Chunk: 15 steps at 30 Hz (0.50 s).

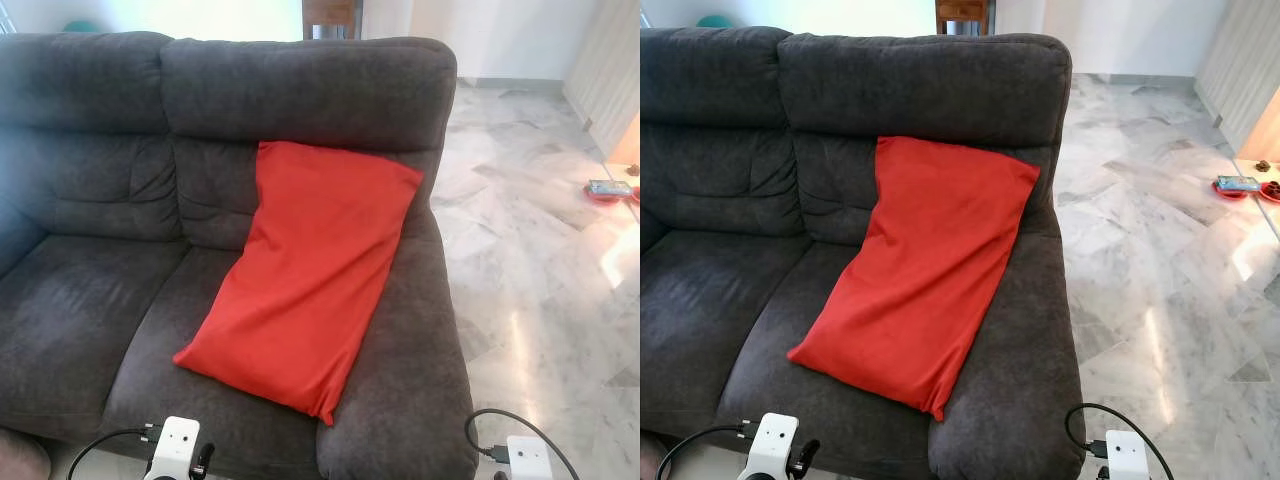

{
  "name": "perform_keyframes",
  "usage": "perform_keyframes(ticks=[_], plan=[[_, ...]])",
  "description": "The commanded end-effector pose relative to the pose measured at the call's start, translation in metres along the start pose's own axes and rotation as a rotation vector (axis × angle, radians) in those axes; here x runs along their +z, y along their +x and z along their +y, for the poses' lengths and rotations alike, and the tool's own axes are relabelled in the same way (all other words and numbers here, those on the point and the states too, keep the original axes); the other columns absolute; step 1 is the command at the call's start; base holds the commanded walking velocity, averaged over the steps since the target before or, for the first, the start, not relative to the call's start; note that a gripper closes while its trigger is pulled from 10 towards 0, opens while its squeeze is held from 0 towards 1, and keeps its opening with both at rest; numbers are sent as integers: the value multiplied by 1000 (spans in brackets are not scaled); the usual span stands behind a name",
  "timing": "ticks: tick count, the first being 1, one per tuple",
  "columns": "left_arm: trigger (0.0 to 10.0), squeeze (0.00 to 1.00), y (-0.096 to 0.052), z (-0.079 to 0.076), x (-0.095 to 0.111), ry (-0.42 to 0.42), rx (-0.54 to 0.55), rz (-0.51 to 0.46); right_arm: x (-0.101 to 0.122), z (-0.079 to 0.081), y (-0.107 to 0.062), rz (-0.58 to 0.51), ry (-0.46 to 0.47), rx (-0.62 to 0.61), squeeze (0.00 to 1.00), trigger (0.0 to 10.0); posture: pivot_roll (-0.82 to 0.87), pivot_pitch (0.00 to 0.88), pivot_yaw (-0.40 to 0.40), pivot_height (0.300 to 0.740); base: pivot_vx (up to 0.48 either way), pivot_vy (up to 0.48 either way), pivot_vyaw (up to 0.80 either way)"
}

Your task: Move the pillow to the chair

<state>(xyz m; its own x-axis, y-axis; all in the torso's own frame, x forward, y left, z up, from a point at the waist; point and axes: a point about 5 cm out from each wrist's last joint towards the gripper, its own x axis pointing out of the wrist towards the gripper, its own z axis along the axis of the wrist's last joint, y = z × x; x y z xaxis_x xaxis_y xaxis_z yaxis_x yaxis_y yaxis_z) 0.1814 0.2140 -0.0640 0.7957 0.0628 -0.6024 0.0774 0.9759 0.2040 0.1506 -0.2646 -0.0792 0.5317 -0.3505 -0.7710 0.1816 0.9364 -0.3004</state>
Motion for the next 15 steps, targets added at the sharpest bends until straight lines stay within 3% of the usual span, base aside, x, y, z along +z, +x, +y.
perform_keyframes(ticks=[1,15], plan=[[10000,0,0,1,0,0,9,-2,-2,2,-1,3,6,9,0,10000,68,53,13,740,-334,0,0],[10000,0,1,-3,2,-1,-1,-8,0,3,0,-1,7,14,0,10000,63,67,12,740,-316,0,0]])
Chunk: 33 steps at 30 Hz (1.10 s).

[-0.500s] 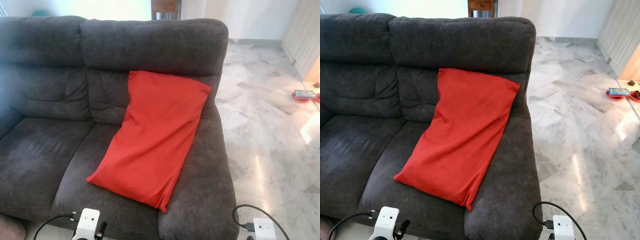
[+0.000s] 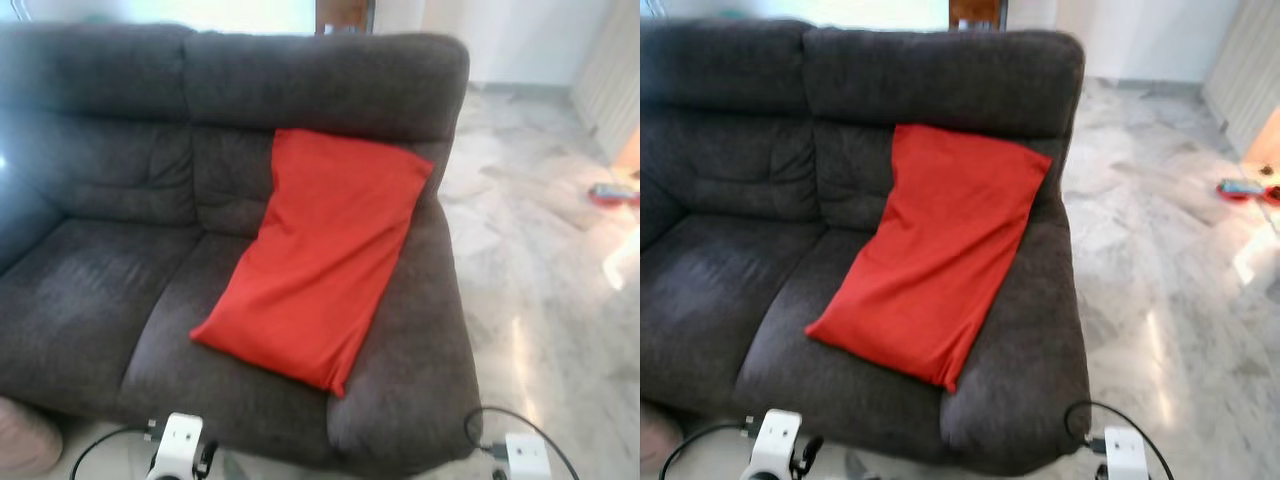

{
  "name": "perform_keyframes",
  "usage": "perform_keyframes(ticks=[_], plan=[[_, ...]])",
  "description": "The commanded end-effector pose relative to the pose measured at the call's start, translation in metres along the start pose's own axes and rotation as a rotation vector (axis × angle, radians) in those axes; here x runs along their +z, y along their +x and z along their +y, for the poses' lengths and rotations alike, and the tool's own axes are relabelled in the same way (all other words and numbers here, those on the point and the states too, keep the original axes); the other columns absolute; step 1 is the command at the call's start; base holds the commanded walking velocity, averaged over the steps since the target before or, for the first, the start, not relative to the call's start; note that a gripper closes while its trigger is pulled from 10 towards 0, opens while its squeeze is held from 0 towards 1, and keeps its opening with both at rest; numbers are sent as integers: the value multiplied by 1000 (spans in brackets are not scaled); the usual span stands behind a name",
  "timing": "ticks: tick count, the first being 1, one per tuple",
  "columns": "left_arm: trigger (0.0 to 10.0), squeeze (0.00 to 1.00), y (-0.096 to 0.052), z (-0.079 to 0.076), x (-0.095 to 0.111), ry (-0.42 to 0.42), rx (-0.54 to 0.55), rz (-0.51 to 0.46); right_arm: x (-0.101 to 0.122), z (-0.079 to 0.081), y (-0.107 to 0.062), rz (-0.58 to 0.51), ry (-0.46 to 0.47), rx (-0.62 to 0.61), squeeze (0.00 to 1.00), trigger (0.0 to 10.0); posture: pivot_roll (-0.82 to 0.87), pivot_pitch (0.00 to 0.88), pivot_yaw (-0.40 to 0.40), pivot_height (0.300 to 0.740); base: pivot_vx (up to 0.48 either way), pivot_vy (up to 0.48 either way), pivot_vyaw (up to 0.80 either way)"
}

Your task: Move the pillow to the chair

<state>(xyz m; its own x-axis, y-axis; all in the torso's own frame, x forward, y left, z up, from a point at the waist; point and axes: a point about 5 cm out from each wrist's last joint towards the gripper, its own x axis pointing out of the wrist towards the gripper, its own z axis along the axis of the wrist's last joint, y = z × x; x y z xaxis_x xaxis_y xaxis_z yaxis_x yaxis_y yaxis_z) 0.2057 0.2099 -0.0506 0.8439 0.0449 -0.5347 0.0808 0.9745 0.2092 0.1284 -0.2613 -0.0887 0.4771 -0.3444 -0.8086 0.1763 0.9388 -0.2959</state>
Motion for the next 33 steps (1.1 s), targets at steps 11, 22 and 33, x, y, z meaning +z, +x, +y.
perform_keyframes(ticks=[11,22,33], plan=[[10000,0,-11,2,-28,19,-27,128,28,7,4,-78,19,34,0,10000,64,68,12,740,-28,0,0],[10000,0,-13,0,-43,-31,16,283,17,13,3,-15,51,46,0,10000,64,65,16,740,0,0,0],[10000,0,-16,-1,-51,-68,40,337,11,18,1,-3,74,74,0,10000,59,38,24,740,0,0,0]])
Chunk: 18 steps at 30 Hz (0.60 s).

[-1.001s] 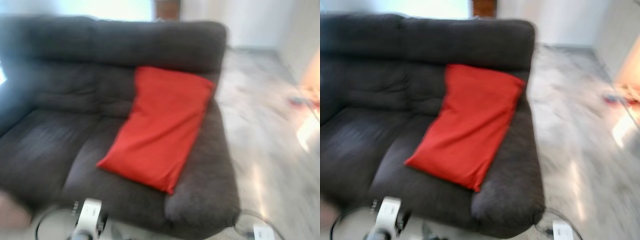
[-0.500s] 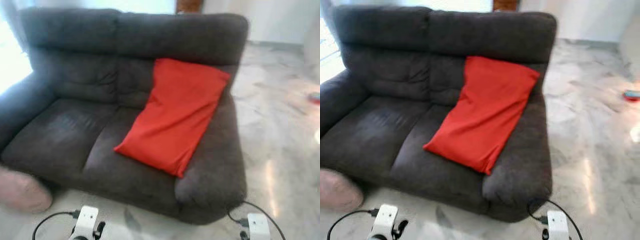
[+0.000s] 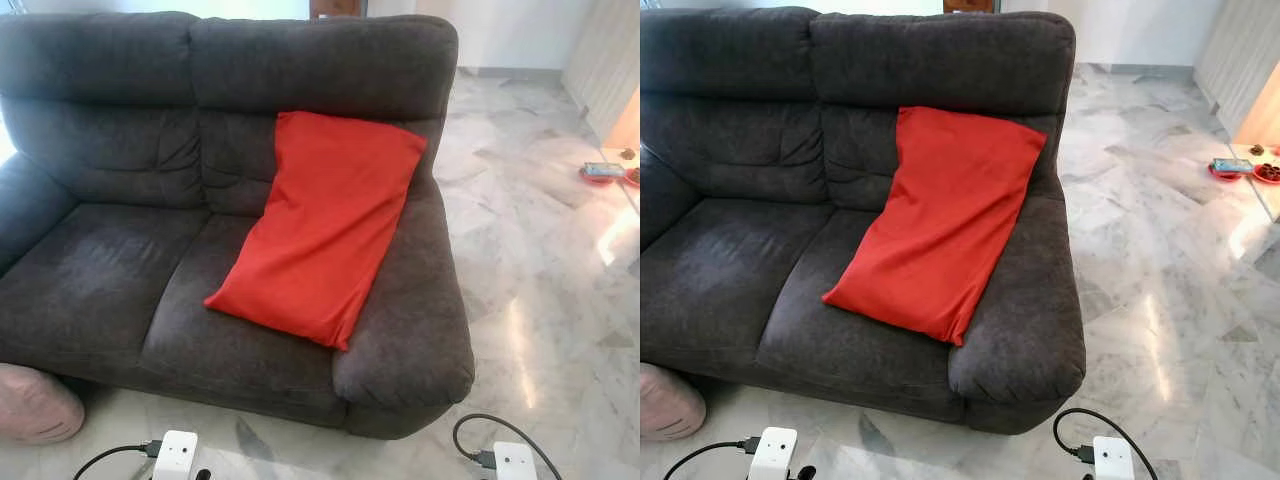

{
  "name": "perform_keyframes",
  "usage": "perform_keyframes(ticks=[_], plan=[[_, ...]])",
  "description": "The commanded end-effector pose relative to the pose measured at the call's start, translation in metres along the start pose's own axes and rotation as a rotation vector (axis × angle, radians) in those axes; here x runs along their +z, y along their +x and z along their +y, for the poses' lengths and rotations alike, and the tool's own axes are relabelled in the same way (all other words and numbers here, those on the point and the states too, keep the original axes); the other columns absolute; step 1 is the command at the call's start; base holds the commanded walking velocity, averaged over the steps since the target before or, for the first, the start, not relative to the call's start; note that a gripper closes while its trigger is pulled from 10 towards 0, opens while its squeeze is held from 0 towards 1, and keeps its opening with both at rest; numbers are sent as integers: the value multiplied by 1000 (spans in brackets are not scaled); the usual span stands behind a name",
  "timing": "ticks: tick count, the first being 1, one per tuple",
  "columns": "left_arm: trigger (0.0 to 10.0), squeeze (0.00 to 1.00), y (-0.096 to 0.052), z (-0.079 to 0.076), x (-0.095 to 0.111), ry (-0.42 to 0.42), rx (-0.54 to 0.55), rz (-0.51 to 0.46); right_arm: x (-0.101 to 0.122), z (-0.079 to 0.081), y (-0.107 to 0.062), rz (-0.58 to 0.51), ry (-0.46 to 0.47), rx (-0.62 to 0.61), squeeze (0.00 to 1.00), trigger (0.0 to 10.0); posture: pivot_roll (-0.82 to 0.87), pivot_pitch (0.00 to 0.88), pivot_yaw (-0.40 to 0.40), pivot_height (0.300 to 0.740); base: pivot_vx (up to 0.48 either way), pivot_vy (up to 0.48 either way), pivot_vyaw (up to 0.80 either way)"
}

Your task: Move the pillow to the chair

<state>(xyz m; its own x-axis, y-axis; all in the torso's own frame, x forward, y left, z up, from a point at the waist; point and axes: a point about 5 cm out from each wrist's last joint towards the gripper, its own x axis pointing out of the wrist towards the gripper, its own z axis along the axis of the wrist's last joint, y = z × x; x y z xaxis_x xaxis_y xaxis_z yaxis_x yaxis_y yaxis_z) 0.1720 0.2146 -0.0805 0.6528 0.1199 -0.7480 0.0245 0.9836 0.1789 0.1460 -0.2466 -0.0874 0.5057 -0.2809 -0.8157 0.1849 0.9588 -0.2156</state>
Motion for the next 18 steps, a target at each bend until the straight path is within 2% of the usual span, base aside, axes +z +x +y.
perform_keyframes(ticks=[1,9,18], plan=[[10000,0,-2,4,-8,-8,19,41,-5,1,-1,15,28,8,0,10000,59,38,24,740,0,0,0],[10000,0,-3,6,-13,-10,31,54,-8,5,-1,24,33,30,0,10000,60,7,25,740,0,0,0],[10000,0,-4,4,-15,-13,24,61,-13,8,-3,38,66,40,0,10000,54,0,31,740,0,280,0]])
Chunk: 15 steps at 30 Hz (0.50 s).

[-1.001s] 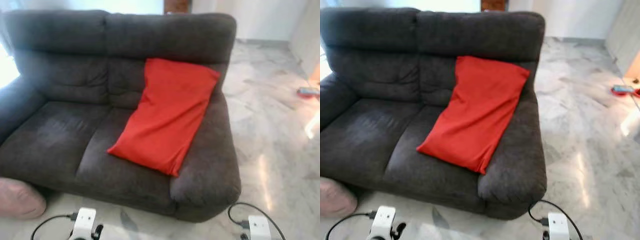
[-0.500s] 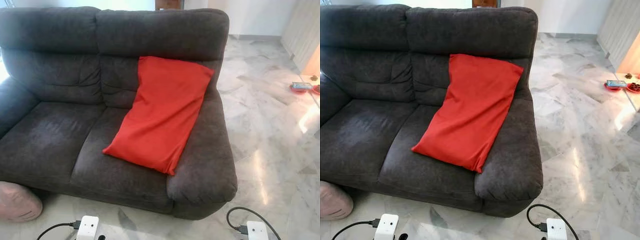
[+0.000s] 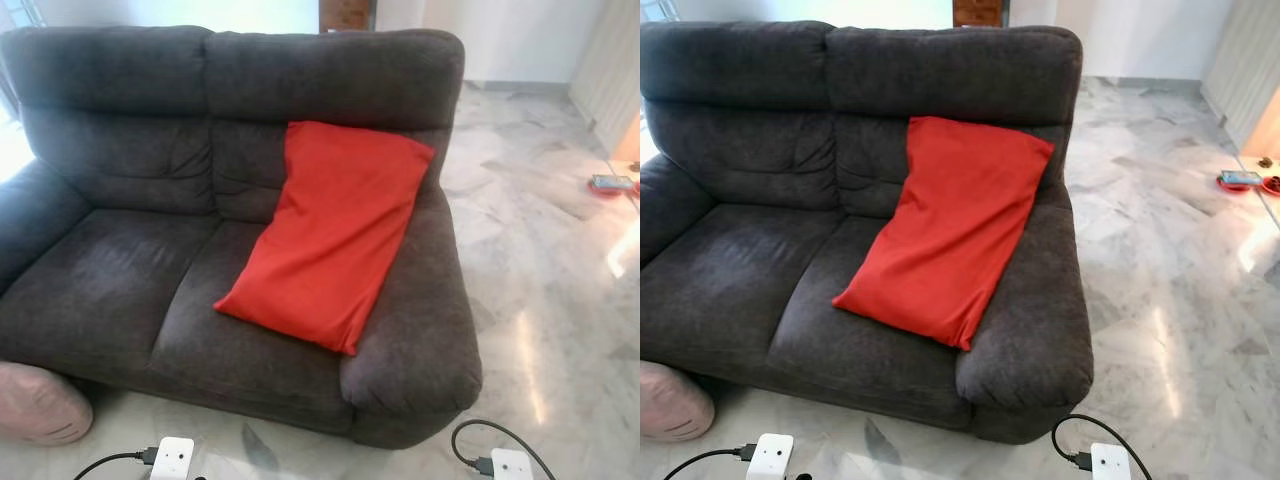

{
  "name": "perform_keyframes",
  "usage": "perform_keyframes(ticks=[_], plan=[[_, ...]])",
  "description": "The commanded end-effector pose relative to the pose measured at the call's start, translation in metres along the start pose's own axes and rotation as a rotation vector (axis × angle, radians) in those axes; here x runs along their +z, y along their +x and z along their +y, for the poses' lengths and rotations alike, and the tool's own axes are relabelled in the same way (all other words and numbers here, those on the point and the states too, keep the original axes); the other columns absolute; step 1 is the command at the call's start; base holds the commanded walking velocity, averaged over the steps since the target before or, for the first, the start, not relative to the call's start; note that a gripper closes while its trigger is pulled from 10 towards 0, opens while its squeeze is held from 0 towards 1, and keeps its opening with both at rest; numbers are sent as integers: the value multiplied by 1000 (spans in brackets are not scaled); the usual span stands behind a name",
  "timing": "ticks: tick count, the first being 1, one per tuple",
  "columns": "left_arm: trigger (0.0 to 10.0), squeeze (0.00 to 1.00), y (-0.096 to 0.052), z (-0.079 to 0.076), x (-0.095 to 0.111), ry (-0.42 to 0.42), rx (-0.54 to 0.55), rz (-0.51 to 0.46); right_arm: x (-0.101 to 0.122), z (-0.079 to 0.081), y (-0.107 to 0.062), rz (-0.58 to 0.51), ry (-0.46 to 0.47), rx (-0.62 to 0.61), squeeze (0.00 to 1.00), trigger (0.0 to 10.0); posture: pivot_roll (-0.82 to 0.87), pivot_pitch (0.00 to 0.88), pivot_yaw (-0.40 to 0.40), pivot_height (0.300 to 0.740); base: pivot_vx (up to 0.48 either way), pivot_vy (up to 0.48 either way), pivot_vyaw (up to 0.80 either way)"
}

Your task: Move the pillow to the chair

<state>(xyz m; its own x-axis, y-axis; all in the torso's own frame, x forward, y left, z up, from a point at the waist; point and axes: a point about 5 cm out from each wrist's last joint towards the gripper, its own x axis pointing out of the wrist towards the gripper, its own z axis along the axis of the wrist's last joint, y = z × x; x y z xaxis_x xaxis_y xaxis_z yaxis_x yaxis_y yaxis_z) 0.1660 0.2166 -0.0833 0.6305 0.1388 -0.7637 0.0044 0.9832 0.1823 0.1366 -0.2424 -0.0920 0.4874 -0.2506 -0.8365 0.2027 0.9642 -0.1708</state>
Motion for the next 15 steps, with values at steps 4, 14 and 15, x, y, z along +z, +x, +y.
perform_keyframes(ticks=[4,14,15], plan=[[10000,0,-2,1,-8,-2,9,31,-6,5,-1,21,20,15,0,10000,57,16,25,740,0,282,0],[10000,0,-2,2,-9,-10,12,39,-3,6,0,18,31,20,0,10000,62,46,19,740,0,306,0],[10000,0,-2,2,-9,-11,12,41,-2,6,0,16,33,21,0,10000,64,53,17,740,0,307,0]])
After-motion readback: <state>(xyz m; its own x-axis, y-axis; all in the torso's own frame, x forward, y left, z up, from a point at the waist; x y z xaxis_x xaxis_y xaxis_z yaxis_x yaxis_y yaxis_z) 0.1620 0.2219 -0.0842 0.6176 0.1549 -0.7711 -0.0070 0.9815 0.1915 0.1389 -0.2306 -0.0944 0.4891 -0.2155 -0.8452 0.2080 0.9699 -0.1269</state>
